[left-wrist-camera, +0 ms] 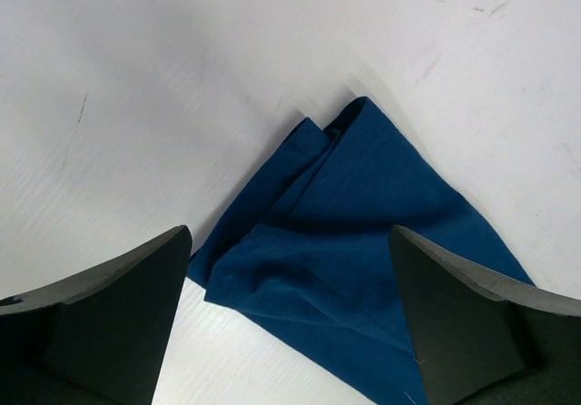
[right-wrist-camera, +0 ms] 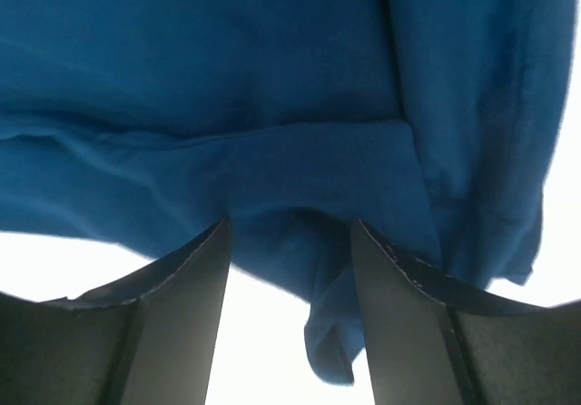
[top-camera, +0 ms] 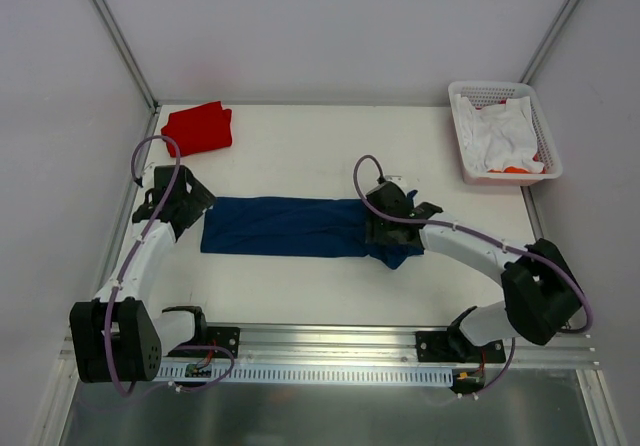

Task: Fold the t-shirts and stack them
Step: Fold the other side of the tshirt into a rectangle, then rotate the tshirt 90 degrees

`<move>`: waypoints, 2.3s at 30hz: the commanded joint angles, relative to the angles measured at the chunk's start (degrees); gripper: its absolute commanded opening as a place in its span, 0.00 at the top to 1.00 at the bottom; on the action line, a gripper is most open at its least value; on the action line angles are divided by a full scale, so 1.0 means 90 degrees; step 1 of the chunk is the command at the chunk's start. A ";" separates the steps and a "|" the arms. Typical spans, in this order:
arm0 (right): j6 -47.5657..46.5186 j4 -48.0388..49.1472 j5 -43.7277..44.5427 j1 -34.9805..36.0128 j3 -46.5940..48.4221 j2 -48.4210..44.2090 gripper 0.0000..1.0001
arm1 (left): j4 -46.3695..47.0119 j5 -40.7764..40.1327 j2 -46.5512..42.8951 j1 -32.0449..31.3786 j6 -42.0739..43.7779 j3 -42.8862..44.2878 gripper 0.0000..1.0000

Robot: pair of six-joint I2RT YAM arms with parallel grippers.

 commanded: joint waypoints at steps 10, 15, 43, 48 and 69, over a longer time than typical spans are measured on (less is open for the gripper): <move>-0.0513 -0.0033 0.0526 0.0132 0.0649 0.1781 0.40 | 0.0262 0.0720 -0.0468 0.0066 0.0161 0.0195 0.08; -0.0591 -0.0540 0.0574 0.0142 0.1312 0.2270 0.38 | 0.0272 0.1062 -0.0634 0.0076 0.0161 0.0234 0.08; -0.1070 -0.1264 0.0849 -0.0746 0.3980 0.3803 0.37 | 0.0242 0.1825 -0.1640 0.0076 0.0180 0.0019 0.07; -0.1080 -0.1264 0.0575 -0.1000 0.4302 0.4154 0.36 | 0.0242 0.1805 -0.1611 0.0076 0.0190 0.0038 0.07; -0.1792 -0.1352 -0.0187 -0.1723 0.7503 0.6214 0.36 | 0.0242 0.2059 -0.1552 0.0076 0.0210 -0.0069 0.07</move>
